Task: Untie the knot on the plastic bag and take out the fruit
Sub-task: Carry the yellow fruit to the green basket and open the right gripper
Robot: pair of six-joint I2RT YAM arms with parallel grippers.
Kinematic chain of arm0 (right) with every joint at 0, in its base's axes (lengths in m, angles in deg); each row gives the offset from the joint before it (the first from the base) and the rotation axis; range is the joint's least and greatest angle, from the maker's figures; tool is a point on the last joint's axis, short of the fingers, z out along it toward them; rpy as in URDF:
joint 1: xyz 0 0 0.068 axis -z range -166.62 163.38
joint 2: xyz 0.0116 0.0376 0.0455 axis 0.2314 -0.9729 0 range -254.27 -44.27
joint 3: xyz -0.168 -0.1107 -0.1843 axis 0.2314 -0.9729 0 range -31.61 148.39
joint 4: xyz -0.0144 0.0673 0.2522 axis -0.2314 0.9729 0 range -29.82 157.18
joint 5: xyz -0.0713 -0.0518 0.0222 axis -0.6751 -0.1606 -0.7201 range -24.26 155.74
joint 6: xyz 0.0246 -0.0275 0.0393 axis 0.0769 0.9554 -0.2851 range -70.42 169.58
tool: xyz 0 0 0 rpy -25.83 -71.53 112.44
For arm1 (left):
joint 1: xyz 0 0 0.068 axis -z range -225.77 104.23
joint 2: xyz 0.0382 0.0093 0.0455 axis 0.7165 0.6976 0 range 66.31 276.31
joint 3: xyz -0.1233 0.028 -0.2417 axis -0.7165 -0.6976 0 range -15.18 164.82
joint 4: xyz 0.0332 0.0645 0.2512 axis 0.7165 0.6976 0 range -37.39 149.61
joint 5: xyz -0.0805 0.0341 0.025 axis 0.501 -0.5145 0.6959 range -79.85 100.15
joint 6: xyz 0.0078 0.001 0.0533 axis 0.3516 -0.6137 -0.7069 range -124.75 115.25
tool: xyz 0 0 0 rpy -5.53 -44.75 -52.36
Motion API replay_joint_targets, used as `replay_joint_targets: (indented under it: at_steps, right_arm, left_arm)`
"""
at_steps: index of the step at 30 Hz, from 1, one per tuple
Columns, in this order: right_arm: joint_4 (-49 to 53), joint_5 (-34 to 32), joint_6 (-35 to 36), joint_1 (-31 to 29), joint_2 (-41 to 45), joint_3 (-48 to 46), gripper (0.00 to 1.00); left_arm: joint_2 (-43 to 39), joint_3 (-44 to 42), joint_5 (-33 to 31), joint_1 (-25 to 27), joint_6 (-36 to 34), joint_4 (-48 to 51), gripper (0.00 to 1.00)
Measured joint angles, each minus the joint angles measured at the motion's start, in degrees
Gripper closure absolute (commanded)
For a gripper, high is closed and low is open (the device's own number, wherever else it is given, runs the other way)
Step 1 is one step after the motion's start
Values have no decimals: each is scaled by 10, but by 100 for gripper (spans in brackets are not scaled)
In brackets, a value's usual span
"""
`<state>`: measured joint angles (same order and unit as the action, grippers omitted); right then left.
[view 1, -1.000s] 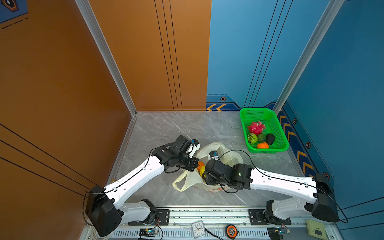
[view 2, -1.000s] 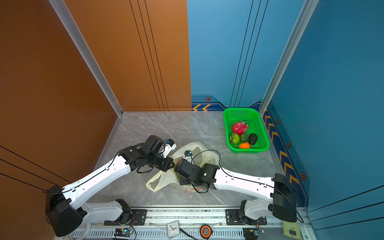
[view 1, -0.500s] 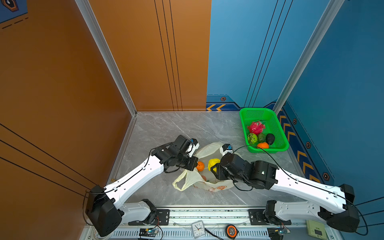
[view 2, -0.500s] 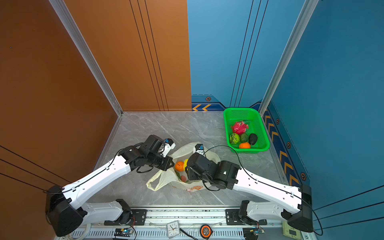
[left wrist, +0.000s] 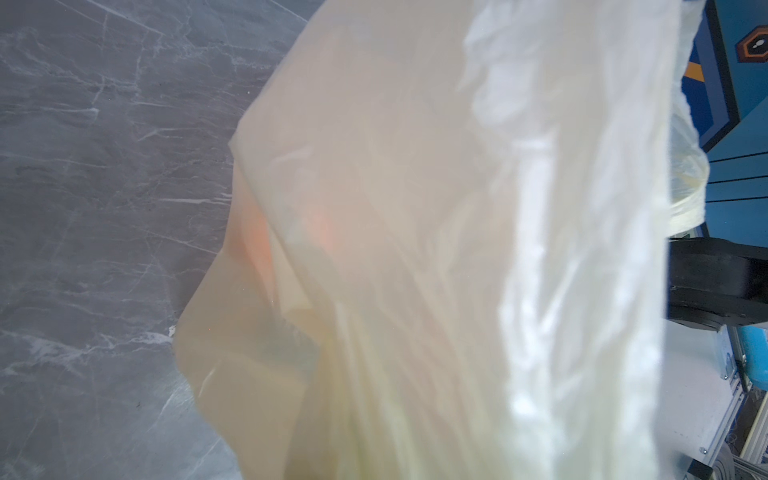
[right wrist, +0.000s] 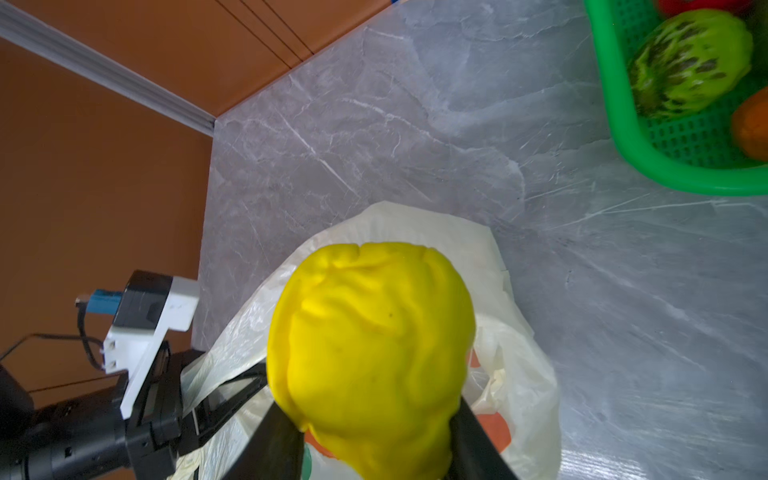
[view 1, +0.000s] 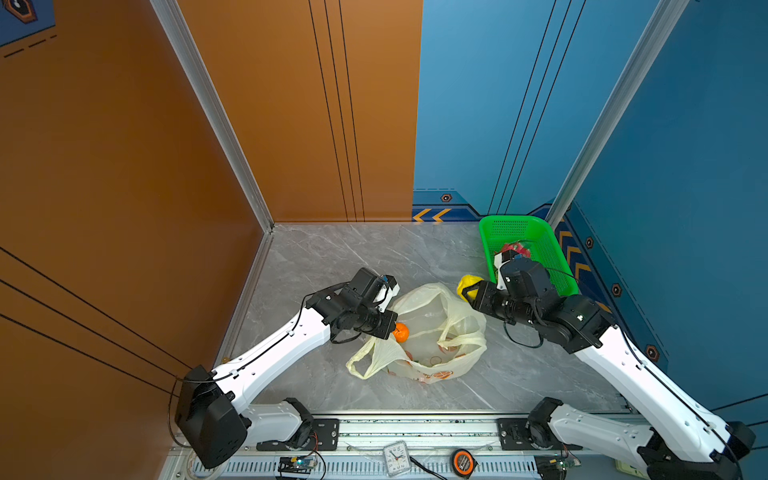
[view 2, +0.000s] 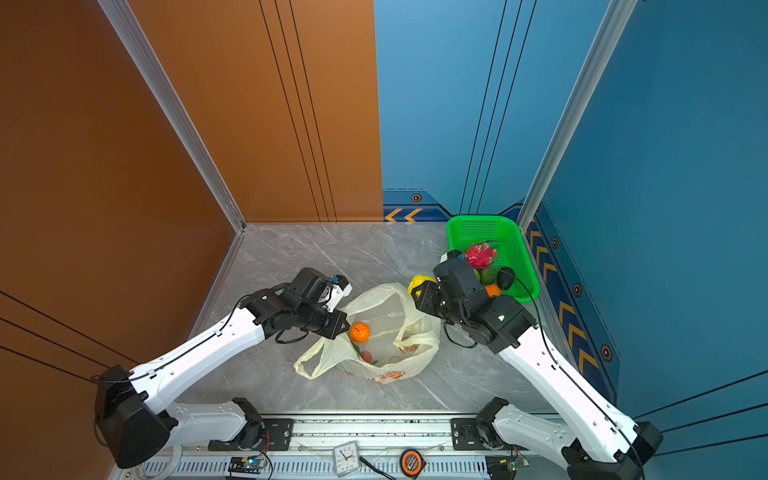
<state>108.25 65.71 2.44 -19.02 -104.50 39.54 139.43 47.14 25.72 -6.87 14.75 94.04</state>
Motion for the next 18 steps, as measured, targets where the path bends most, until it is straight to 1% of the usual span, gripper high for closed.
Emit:
replay_joint_targets:
  at_steps: [4,7,10,13,18]
  right_arm:
    - [6,45,49,129,-18,5,57]
    - [4,68,88,214,-49,8,57]
    - [-2,84,118,286,-88,8,57]
    - [-26,91,139,337,-131,8,57]
    - [-75,94,158,396,-218,20,56]
  left_arm:
    - [0,5,0,0,0,0,95]
    - [0,5,0,0,0,0,95]
    - [0,5,0,2,0,0,95]
    - [2,5,0,4,0,0,95]
    - [4,5,0,12,0,0,95]
